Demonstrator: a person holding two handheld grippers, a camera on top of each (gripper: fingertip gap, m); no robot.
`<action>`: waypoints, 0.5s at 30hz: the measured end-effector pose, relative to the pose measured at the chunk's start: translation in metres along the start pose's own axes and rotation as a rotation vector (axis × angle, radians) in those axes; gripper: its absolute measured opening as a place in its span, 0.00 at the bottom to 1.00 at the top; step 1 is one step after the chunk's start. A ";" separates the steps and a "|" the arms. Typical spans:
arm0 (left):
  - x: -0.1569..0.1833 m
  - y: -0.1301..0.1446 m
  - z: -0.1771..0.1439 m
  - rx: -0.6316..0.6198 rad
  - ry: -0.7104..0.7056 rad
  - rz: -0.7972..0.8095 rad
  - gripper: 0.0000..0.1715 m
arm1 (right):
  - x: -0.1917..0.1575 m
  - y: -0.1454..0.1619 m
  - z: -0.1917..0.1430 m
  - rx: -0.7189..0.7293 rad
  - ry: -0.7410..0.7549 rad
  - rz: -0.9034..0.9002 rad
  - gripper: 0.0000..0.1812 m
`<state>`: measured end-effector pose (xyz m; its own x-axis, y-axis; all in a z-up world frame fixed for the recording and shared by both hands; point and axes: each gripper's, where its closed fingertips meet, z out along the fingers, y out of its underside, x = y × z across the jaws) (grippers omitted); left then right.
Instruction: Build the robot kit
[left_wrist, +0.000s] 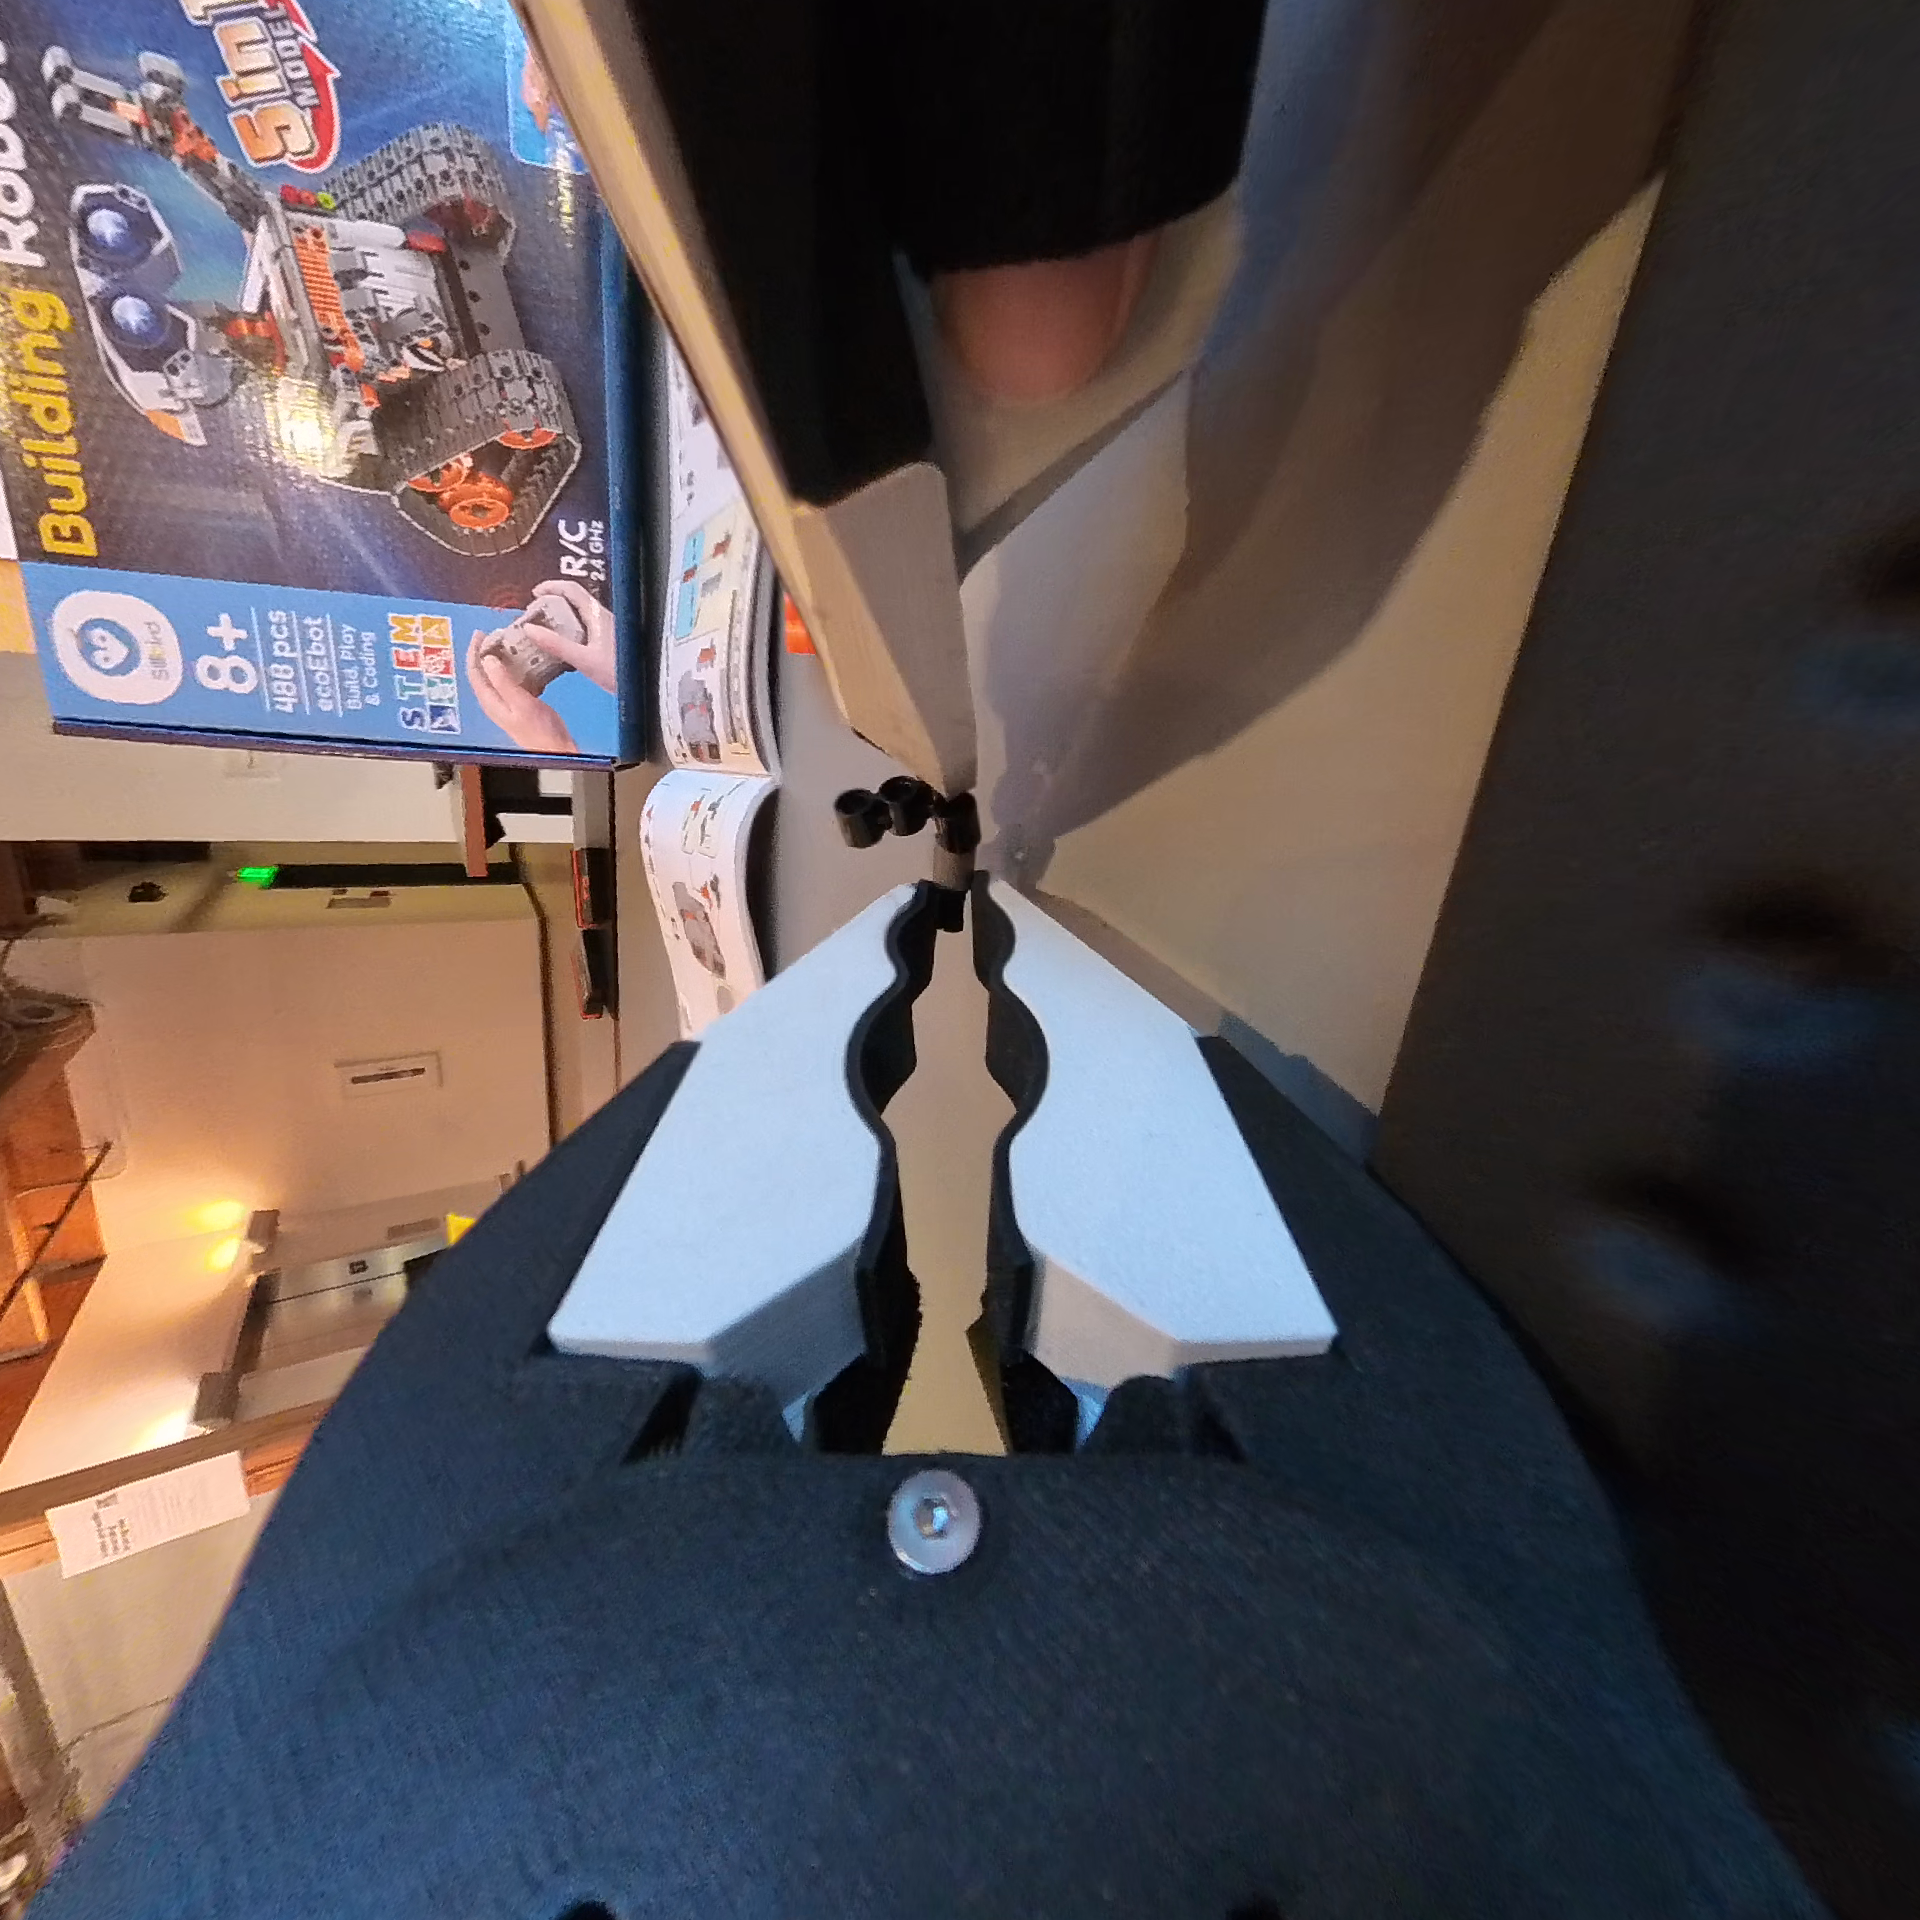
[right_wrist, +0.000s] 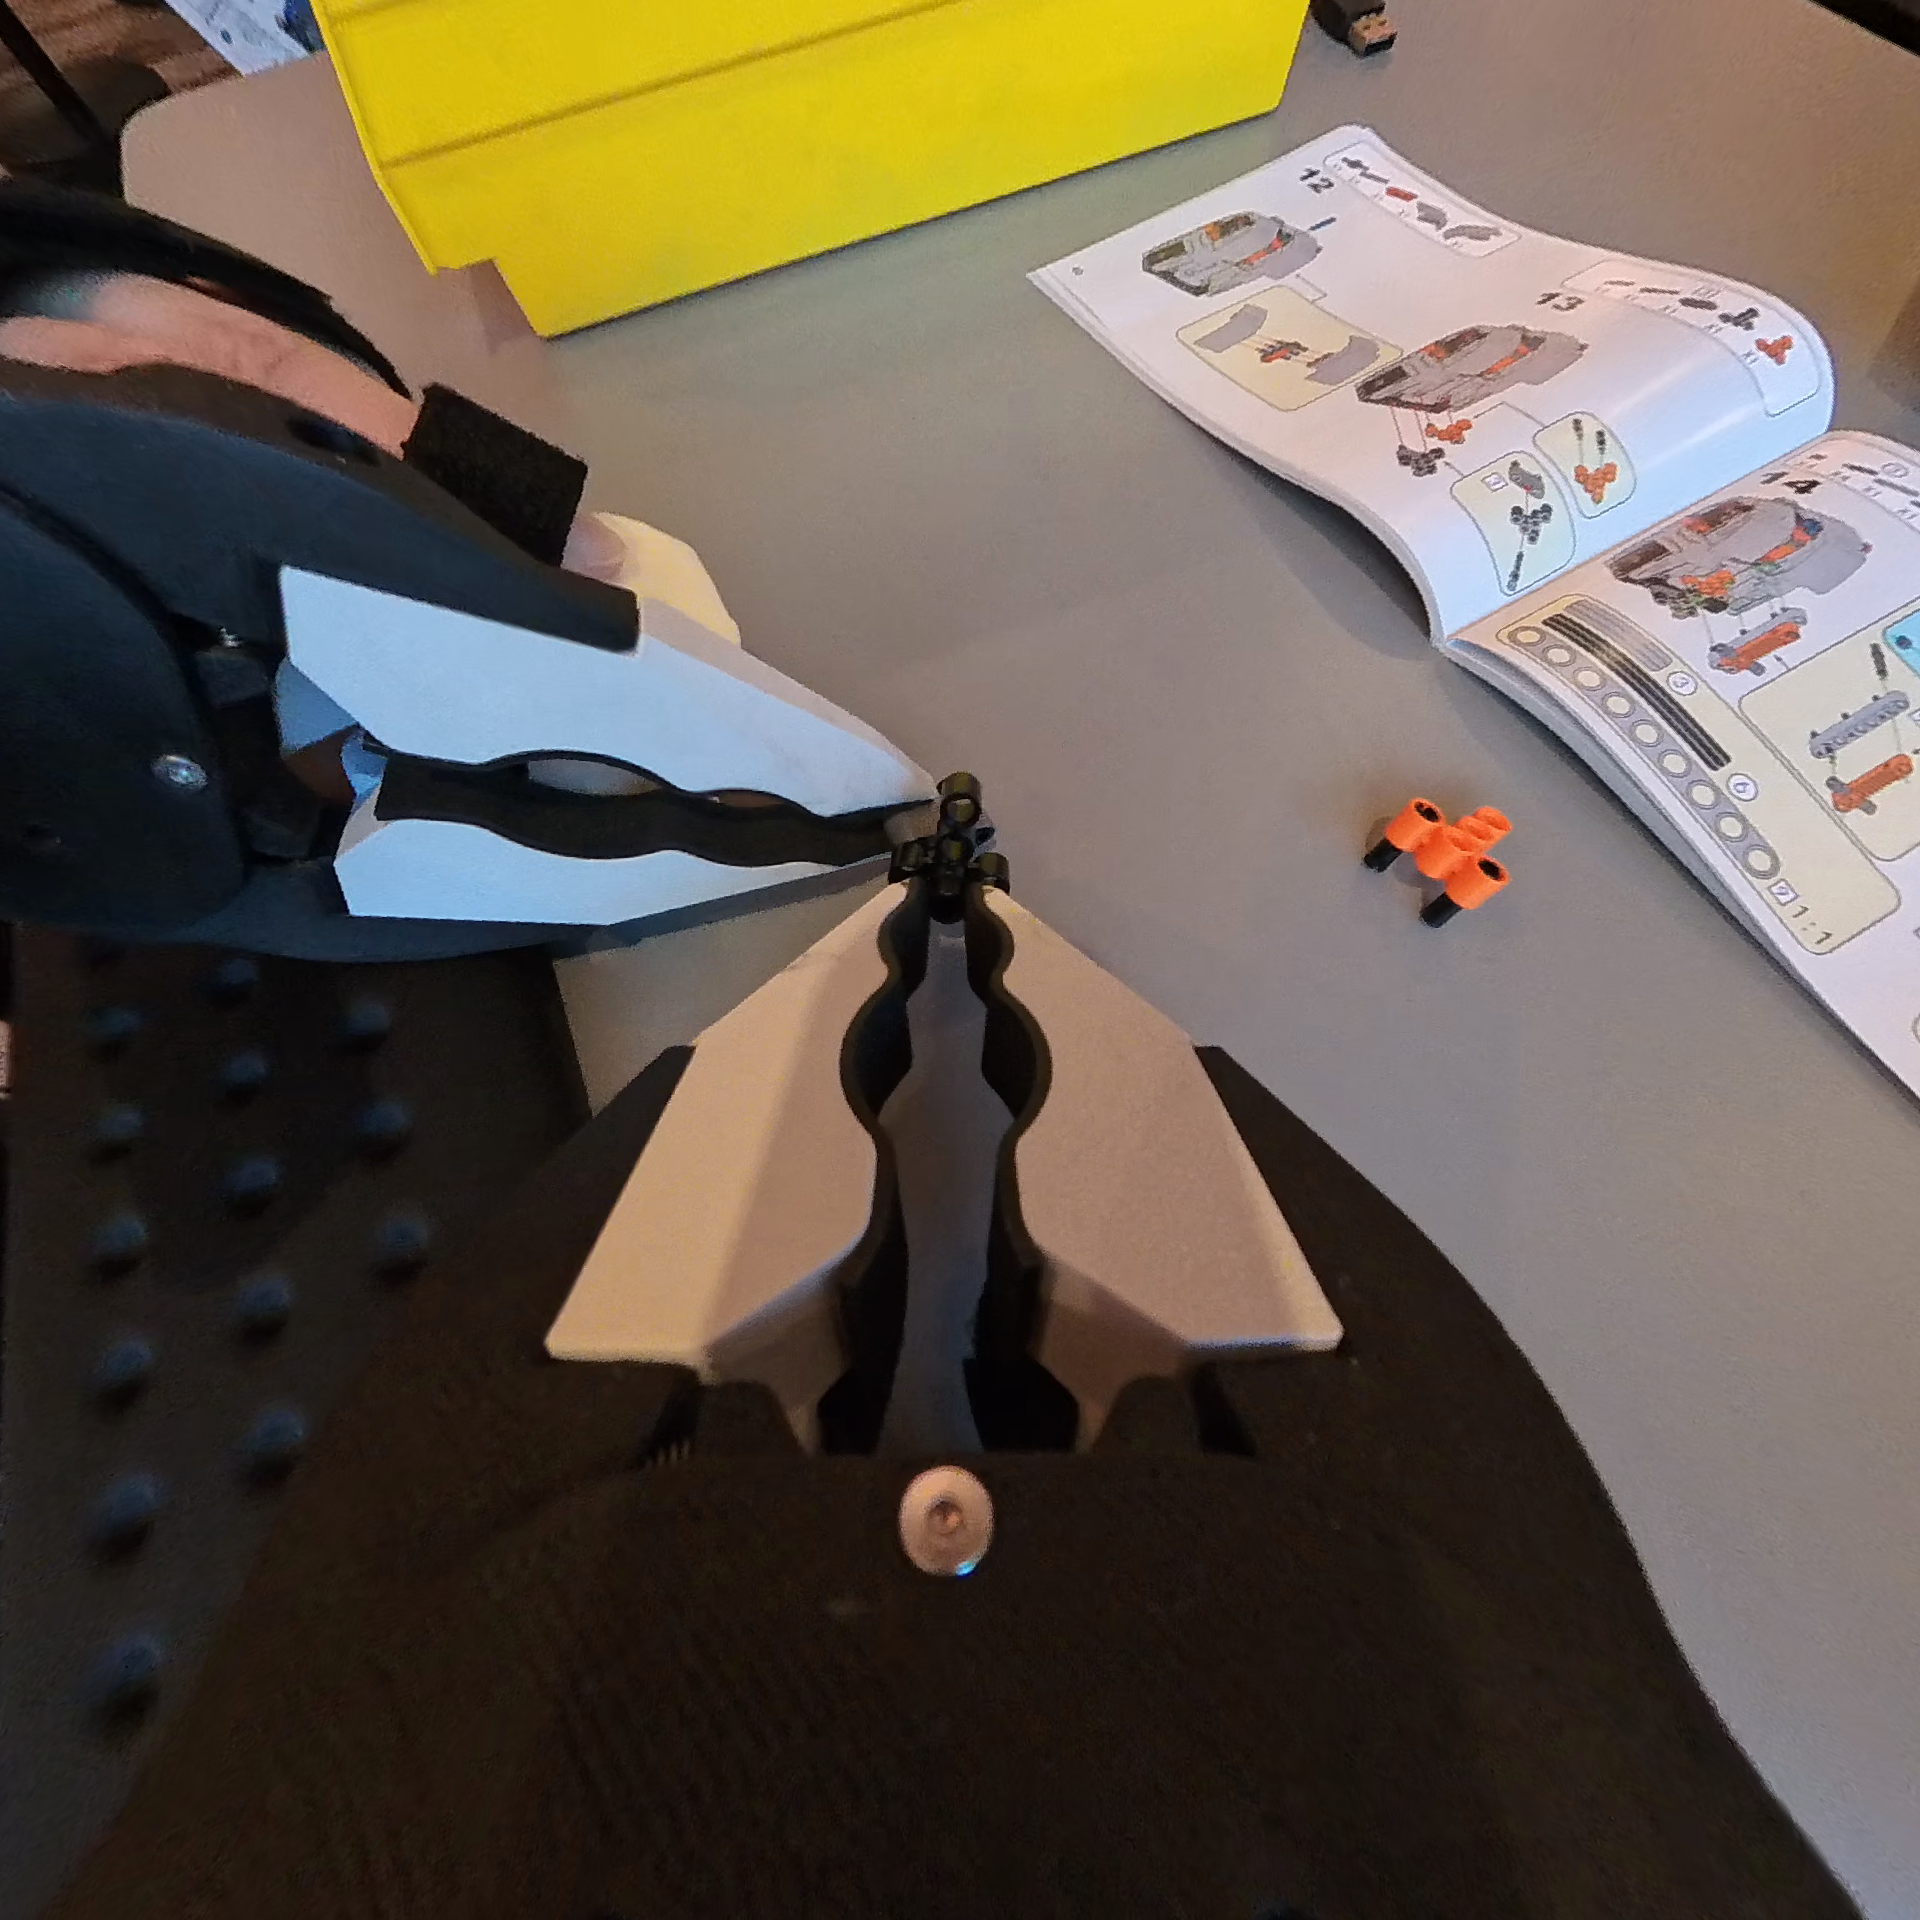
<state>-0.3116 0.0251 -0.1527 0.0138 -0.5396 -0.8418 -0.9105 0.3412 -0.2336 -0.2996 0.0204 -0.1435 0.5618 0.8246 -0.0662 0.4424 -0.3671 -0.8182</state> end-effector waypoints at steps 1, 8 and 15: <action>0.003 0.000 0.001 0.003 0.025 -0.015 0.02 | 0.000 0.002 0.001 -0.009 -0.001 -0.013 0.02; 0.007 0.007 0.001 0.028 0.124 -0.083 0.02 | 0.001 0.012 0.005 -0.050 -0.037 -0.029 0.03; 0.014 0.003 -0.017 0.106 0.441 -0.277 0.15 | 0.002 0.015 0.002 -0.052 -0.051 -0.060 0.03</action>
<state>-0.3215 0.0056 -0.1572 0.0523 -0.8851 -0.4625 -0.8505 0.2032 -0.4851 -0.2933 0.0180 -0.1568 0.4978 0.8659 -0.0481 0.5102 -0.3372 -0.7912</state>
